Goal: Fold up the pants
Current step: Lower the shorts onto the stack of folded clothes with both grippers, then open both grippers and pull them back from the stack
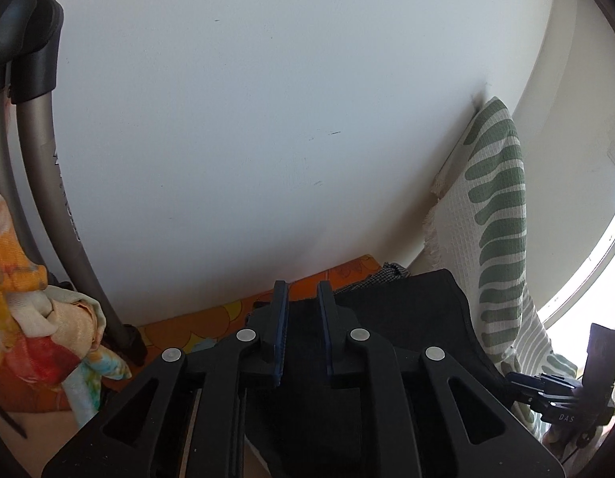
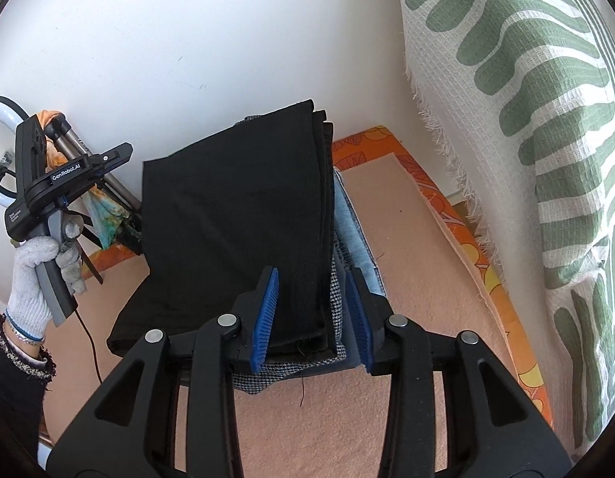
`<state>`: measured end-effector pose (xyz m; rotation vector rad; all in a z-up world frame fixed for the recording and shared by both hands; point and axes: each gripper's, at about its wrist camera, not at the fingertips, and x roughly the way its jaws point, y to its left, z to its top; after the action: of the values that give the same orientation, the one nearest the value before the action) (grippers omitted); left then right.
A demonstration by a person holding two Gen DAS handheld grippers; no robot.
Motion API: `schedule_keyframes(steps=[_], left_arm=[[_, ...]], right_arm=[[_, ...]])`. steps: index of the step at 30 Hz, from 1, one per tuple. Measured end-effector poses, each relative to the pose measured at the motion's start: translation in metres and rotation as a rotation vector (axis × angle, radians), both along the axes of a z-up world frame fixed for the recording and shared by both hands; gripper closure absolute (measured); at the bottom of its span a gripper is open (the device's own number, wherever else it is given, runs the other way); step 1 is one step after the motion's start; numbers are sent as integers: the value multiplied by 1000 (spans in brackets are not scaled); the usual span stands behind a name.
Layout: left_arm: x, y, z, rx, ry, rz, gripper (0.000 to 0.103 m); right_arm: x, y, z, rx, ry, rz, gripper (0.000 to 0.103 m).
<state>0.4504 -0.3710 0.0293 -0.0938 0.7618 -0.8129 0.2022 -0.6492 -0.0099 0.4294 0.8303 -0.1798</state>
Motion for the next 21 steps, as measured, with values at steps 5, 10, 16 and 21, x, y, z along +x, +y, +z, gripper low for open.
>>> schedule_keyframes(steps=[5, 10, 16, 21], left_arm=[[-17, 7, 9, 5, -13, -41, 89], [-37, 19, 16, -3, -7, -56, 77], [-75, 40, 27, -23, -8, -67, 77], [-114, 66, 38, -4, -29, -83, 65]], right_arm=[[-18, 2, 13, 2, -36, -28, 58], [-30, 16, 26, -41, -47, -27, 58], [-51, 45, 46, -101, -76, -15, 48], [-71, 75, 62, -155, -102, -9, 37]])
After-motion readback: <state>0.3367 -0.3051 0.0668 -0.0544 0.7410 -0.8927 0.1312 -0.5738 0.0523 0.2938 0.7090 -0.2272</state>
